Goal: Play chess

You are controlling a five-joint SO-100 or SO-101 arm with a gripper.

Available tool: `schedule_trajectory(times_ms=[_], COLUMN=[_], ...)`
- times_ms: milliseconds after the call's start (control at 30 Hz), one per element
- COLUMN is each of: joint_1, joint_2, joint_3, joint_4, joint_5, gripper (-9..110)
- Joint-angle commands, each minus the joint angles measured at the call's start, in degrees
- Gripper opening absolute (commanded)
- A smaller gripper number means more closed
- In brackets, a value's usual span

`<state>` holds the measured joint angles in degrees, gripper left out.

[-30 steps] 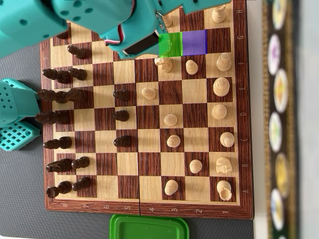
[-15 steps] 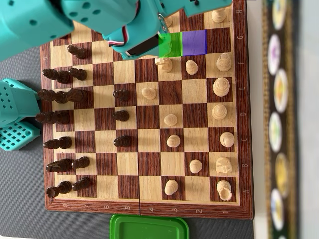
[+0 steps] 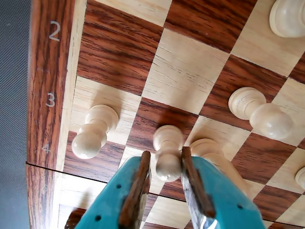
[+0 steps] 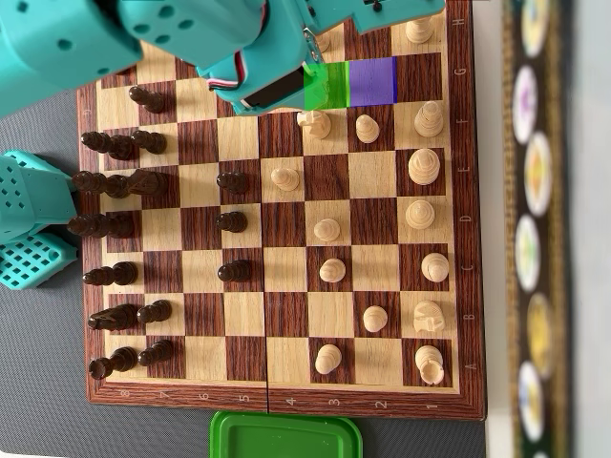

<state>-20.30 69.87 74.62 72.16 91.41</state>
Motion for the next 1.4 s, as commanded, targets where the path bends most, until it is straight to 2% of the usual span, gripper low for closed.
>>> schedule_trajectory(times_ms=[0,1000,1367], joint_1=[-0.7,-1.4,-1.3], joint_2=[0.9,1.0,1.0], joint_3=[-1.1,-3.9,-4.8], joint_4=[-0.5,-0.4,-0.4], joint_5=[0.3,-0.2,-0.3], gripper=[12,13,17])
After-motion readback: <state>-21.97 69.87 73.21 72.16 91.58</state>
